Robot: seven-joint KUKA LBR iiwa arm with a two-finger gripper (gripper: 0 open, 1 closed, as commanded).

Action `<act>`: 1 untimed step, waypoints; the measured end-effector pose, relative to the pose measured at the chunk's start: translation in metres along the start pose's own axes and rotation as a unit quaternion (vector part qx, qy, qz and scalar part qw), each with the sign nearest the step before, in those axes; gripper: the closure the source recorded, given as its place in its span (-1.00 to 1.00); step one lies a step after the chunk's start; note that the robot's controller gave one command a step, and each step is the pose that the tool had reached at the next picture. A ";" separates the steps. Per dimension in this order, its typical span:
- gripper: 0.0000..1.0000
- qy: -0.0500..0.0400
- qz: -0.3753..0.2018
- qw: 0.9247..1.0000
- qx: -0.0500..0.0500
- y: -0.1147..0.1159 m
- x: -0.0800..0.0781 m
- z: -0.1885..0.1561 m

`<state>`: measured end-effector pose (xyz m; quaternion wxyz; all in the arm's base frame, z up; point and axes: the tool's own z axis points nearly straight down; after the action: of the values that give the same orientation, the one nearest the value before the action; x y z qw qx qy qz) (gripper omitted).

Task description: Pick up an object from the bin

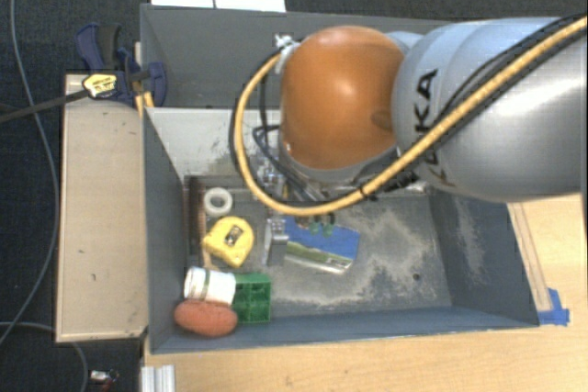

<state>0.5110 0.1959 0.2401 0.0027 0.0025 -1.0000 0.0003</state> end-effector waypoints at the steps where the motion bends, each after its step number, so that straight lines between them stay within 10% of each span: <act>1: -1.00 -0.004 0.003 1.000 -0.001 -0.001 -0.002 -0.004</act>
Offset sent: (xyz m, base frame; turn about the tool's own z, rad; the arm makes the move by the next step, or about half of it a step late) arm 0.0110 -0.0319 -0.0183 0.1415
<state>0.5129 0.1946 0.2446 -0.0013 -0.0005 -1.0000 -0.0006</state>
